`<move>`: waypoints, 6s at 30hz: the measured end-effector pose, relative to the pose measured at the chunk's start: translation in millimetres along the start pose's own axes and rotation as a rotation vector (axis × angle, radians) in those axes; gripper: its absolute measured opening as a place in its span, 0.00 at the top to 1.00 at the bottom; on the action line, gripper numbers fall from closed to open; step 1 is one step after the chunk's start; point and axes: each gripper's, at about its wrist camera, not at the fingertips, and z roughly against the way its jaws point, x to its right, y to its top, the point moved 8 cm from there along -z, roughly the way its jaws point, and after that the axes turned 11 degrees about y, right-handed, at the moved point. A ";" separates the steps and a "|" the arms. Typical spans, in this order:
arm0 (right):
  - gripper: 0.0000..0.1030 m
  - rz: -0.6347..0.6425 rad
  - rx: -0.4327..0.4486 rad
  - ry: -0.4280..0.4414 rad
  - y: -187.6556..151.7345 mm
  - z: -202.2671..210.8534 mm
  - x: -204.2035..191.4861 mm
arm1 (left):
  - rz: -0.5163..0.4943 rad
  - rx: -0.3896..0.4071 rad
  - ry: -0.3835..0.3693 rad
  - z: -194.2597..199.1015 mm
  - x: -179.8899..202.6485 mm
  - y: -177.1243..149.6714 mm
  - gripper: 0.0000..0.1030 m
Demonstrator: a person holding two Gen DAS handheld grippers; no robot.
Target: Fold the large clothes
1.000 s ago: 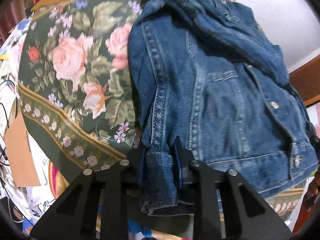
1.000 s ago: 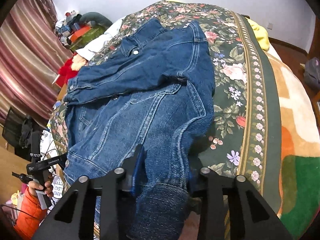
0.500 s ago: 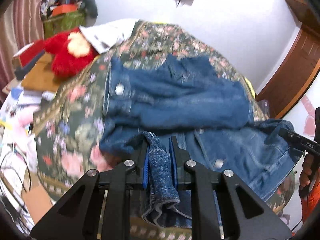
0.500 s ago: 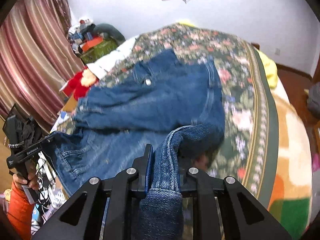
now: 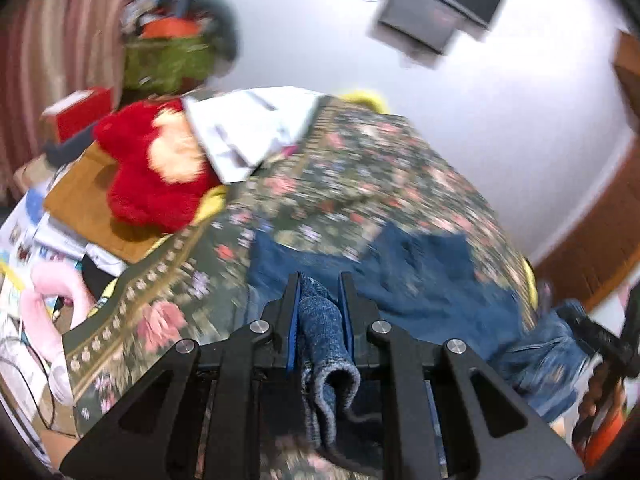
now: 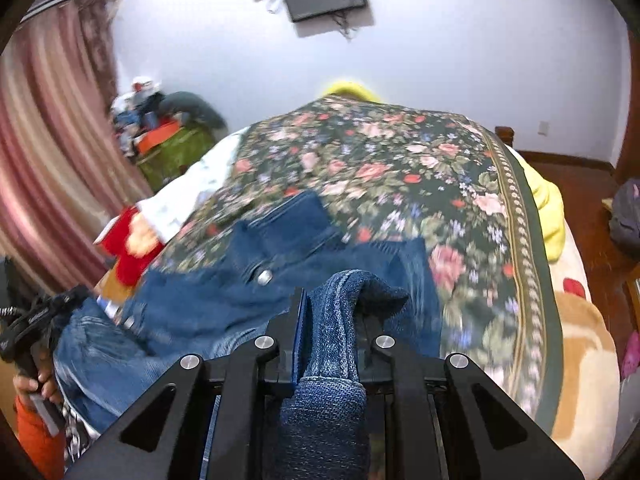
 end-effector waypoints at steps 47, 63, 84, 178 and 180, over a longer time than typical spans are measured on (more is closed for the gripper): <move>0.82 0.184 -0.239 0.028 -55.0 6.9 -14.2 | -0.489 -0.083 0.219 -22.5 51.4 -54.1 0.18; 0.82 0.358 -0.406 -0.003 -54.0 -139.8 -40.6 | -0.587 -0.154 0.291 -138.2 99.4 -59.0 0.17; 0.82 0.340 -0.299 0.056 -35.4 -92.9 -77.3 | -0.464 -0.119 0.220 -82.5 62.4 -21.1 0.18; 0.00 0.293 -0.269 0.037 -72.6 -75.0 -66.7 | 0.125 0.180 0.148 -7.9 39.1 -23.5 0.73; 0.00 0.301 -0.309 0.075 -80.5 -93.5 -88.3 | 0.083 0.221 0.140 8.2 46.7 -13.8 0.73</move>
